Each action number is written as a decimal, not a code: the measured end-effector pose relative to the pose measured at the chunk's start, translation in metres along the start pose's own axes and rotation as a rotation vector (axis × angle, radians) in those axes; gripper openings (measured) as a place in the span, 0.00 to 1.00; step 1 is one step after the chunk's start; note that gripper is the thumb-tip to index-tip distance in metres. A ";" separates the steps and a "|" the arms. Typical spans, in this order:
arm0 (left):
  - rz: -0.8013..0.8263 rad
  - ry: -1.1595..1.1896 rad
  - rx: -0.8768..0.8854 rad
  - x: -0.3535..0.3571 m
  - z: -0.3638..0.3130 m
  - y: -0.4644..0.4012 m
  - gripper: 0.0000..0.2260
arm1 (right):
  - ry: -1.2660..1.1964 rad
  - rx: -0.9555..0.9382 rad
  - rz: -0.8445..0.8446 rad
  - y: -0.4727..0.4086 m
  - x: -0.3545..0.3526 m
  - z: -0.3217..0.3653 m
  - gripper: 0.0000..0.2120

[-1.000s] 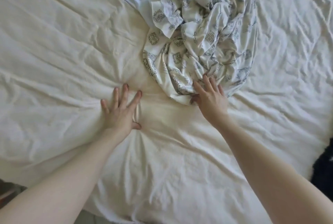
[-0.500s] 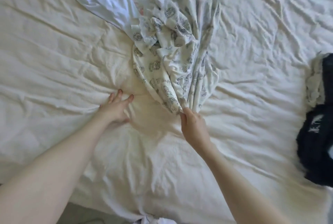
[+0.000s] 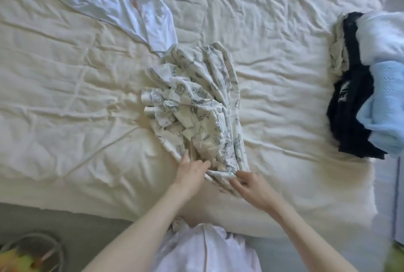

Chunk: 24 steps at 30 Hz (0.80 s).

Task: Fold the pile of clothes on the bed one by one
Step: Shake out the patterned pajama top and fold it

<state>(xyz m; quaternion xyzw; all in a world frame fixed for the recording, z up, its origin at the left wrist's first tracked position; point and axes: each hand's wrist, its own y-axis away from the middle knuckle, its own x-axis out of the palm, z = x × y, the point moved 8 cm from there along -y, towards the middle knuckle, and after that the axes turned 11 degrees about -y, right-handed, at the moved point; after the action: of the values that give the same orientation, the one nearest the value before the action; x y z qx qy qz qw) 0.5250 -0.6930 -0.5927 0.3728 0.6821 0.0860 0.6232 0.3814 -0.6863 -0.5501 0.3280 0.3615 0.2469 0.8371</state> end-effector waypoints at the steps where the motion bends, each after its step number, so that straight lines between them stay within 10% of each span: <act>1: 0.052 0.017 0.030 0.007 -0.012 0.006 0.11 | 0.025 0.026 0.020 0.007 -0.002 -0.014 0.21; 6: 0.317 0.354 0.129 0.036 -0.039 0.045 0.18 | 0.071 0.161 0.042 0.015 -0.007 -0.069 0.17; 12: -0.361 0.293 -0.171 -0.031 0.024 0.003 0.20 | -0.023 -0.002 -0.265 -0.050 -0.025 -0.039 0.17; 15: -0.094 0.169 -0.163 -0.016 0.024 -0.029 0.23 | -0.208 -0.052 -0.246 -0.085 -0.019 -0.010 0.19; 18: -0.021 0.150 -0.026 0.000 -0.016 -0.023 0.01 | -0.163 -0.092 -0.213 -0.104 -0.010 0.016 0.15; 24: -0.025 0.277 -0.108 0.035 -0.039 0.031 0.09 | -0.646 0.122 -0.247 -0.089 -0.012 -0.017 0.06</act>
<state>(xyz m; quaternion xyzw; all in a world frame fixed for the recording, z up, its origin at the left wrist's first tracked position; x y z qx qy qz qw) 0.5036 -0.6357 -0.5941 0.3147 0.7605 0.1656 0.5433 0.3766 -0.7470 -0.6178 0.3925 0.1290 0.0052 0.9106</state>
